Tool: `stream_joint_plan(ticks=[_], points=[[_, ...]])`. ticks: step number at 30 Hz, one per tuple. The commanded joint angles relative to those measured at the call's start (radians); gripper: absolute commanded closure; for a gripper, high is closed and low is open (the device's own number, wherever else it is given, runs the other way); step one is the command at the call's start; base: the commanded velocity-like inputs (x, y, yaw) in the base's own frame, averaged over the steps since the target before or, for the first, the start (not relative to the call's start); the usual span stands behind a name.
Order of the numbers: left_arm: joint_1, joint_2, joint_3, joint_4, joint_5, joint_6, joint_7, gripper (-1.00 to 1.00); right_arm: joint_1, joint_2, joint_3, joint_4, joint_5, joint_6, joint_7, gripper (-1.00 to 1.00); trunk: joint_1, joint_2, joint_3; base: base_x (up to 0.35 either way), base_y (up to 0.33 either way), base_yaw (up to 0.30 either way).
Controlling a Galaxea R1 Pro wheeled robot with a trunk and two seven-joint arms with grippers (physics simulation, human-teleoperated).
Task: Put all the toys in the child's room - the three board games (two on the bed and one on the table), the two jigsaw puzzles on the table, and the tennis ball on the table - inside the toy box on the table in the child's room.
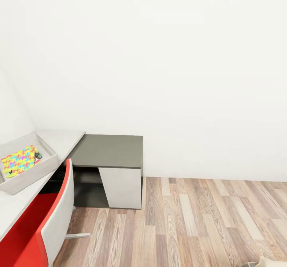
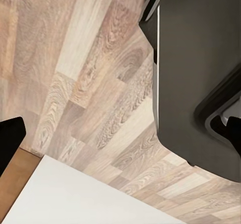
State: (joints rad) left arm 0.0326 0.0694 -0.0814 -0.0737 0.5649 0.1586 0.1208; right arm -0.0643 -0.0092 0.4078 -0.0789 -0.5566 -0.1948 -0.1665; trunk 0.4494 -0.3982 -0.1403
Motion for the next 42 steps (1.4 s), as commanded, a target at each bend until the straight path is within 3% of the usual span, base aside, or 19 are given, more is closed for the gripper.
stream_joint_plan(ticks=[1,42], points=[[0.001,0.000,-0.009,-0.006,0.009,0.008,0.007,-1.00,-0.001,0.000,0.008,-0.001,-0.008,-0.002,-0.004,-1.00,0.001,-0.002,-0.002,0.000,0.000,0.000],[0.001,0.000,-0.008,-0.006,0.009,0.008,0.007,-1.00,-0.002,0.000,0.008,-0.001,-0.011,-0.002,-0.004,-1.00,0.001,-0.002,-0.002,0.000,0.000,0.000]])
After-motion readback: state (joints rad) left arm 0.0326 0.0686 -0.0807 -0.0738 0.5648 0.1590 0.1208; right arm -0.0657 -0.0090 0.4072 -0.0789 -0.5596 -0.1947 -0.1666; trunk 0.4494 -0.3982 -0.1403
